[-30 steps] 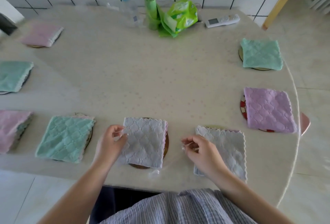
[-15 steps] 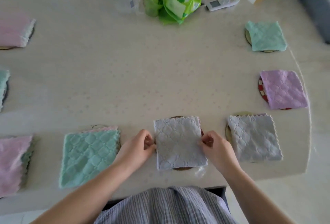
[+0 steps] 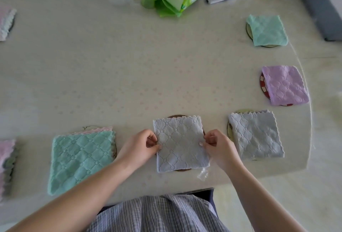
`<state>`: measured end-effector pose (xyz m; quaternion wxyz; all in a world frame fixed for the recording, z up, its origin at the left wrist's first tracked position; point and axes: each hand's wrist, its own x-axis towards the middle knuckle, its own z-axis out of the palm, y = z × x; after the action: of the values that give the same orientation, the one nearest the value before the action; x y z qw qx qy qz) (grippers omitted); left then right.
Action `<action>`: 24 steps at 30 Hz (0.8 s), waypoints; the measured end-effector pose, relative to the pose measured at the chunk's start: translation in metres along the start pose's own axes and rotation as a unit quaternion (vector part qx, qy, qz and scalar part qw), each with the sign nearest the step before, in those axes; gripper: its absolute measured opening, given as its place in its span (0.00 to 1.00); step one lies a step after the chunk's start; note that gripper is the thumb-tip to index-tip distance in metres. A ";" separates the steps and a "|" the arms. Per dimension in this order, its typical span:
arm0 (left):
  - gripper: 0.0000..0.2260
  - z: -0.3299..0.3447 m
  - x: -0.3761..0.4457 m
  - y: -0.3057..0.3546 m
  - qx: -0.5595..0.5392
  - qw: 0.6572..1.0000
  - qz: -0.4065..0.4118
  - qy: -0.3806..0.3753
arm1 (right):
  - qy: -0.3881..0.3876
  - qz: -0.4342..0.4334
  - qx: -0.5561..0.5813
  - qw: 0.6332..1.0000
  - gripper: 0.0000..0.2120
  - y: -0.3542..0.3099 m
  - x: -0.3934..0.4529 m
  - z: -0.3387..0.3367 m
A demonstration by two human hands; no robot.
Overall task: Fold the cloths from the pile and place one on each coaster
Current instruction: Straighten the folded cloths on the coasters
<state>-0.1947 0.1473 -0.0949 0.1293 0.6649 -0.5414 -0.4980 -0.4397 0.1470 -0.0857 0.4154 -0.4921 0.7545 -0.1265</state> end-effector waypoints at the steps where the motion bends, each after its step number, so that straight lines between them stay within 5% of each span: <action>1: 0.07 0.001 0.000 -0.001 -0.009 1.000 -0.001 0.000 | -0.001 -0.001 0.006 1.000 0.07 0.002 0.000 0.000; 8: 0.07 0.012 -0.005 0.003 -0.020 1.000 -0.012 0.013 | 0.001 -0.006 0.055 0.998 0.06 0.017 0.002 -0.002; 10: 0.07 0.011 -0.011 0.005 0.055 0.997 0.018 0.046 | 0.016 -0.030 0.010 0.999 0.05 0.016 0.001 -0.002; 13: 0.15 0.015 -0.019 0.004 0.285 0.923 0.205 0.157 | 0.096 -0.168 -0.117 0.974 0.13 0.011 -0.004 0.004; 16: 0.28 0.033 -0.012 0.001 0.418 0.855 0.287 0.113 | 0.077 -0.313 -0.245 0.915 0.22 0.005 -0.008 0.022; 24: 0.36 0.043 -0.002 -0.005 0.456 0.872 0.175 0.028 | 0.019 -0.318 -0.365 0.875 0.29 0.019 0.014 0.037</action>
<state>-0.2261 0.1669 -0.1177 -0.0880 0.5578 -0.8123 -0.1458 -0.4263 0.1524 -0.1264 0.1293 -0.8194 0.5579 0.0228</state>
